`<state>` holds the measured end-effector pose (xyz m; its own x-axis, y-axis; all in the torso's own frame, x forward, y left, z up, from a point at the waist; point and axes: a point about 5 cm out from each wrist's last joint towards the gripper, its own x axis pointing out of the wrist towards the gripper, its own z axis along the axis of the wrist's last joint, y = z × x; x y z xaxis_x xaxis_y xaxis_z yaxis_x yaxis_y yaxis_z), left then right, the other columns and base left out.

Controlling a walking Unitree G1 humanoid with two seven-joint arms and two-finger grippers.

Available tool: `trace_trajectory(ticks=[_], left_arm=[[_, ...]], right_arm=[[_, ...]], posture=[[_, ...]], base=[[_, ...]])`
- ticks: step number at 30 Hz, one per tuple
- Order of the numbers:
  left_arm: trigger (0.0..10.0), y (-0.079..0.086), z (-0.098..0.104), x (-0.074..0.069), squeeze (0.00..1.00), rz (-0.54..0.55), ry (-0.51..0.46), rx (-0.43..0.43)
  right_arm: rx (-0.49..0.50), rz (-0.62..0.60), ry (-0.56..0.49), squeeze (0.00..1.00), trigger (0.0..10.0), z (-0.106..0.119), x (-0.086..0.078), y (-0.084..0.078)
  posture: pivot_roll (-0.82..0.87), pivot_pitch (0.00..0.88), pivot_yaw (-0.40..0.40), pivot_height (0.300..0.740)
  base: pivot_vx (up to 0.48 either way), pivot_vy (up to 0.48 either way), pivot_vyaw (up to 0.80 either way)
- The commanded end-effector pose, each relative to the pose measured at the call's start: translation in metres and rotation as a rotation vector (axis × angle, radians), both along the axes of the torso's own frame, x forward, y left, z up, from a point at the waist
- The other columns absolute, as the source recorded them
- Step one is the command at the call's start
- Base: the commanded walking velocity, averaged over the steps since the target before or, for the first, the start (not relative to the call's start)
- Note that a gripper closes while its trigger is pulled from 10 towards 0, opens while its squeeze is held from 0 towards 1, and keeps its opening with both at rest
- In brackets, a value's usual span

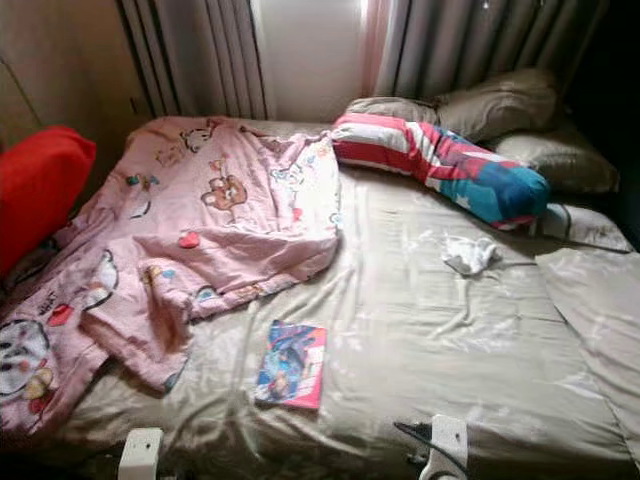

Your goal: Clean up the room

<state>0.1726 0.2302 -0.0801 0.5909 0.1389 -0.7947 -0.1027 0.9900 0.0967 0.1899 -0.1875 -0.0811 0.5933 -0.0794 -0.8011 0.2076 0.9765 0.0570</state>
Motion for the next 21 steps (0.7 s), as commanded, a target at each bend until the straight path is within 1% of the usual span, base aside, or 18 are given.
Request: trace_trajectory(ticks=[1, 14, 21], left_arm=[[10.0, -0.0047, -0.0013, 0.0002, 0.0, -0.003, 0.009, -0.01], [10.0, -0.0044, -0.001, 0.0008, 0.0, -0.008, 0.008, -0.009], [10.0, -0.005, -0.0008, 0.0008, 0.0, -0.018, 0.001, -0.012]], right_arm=[[-0.015, -0.007, 0.007, 0.0, 10.0, -0.0003, -0.0024, -0.0067], [-0.016, -0.004, 0.008, 0.0, 10.0, -0.0001, -0.0021, -0.0071], [-0.016, 0.001, 0.01, 0.0, 10.0, -0.0005, -0.0029, -0.0073]], posture=[[0.06, 0.0, -0.04, 0.74], [0.06, 0.0, -0.038, 0.74], [0.06, 0.0, -0.036, 0.74]], base=[[0.0, 0.431, 0.0], [0.0, 0.426, 0.0], [0.0, 0.0, 0.0]])
